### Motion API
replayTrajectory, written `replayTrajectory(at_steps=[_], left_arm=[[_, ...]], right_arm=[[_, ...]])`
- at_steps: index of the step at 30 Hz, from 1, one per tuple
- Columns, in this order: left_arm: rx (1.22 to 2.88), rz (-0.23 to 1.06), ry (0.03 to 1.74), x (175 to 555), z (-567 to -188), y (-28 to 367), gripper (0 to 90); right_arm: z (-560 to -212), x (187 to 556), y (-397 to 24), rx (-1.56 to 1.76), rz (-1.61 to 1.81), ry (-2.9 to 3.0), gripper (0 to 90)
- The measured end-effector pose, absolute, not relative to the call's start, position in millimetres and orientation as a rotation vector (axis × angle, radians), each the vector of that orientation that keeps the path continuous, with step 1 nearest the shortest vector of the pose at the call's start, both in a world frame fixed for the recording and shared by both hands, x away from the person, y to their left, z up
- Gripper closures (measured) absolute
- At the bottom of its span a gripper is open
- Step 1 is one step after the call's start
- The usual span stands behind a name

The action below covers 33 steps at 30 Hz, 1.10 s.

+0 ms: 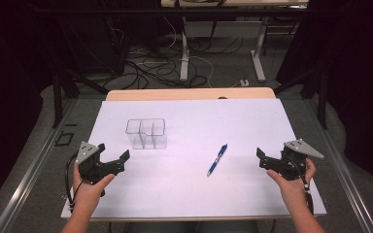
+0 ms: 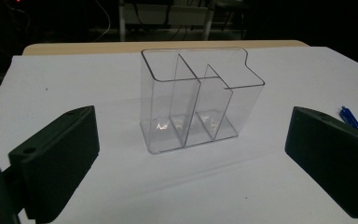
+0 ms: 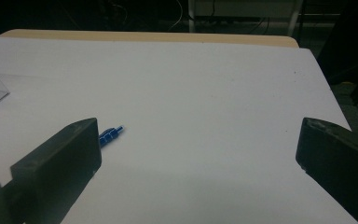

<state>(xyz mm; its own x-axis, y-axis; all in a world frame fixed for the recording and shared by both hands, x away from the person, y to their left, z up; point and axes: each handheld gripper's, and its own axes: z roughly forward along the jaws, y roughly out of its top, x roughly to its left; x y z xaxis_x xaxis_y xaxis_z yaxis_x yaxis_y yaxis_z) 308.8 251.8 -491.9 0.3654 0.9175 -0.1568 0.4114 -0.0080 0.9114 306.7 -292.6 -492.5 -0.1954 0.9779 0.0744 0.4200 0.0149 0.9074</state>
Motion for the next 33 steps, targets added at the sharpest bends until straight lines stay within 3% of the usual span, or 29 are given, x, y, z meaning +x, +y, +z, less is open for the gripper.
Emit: replayTrajectory(at_steps=[8, 19, 24, 33], left_arm=[[1.564, 0.642, 1.251, 311.7, -491.1, 259.4, 15.9], [1.545, 0.682, 1.26, 316.6, -485.4, 264.0, 22.1], [1.546, 0.69, 1.263, 321.9, -484.4, 265.4, 32.5], [1.537, 0.682, 1.327, 340.6, -480.5, 275.5, 37.3]], right_arm=[[-497.6, 310.1, -292.5, 1.451, 1.124, 1.724, 1.1], [-498.4, 309.9, -284.9, 1.43, 1.137, 1.73, 2.5], [-500.1, 312.2, -283.4, 1.42, 1.13, 1.743, 2.6], [-500.7, 313.1, -284.5, 1.439, 1.133, 1.739, 3.1]])
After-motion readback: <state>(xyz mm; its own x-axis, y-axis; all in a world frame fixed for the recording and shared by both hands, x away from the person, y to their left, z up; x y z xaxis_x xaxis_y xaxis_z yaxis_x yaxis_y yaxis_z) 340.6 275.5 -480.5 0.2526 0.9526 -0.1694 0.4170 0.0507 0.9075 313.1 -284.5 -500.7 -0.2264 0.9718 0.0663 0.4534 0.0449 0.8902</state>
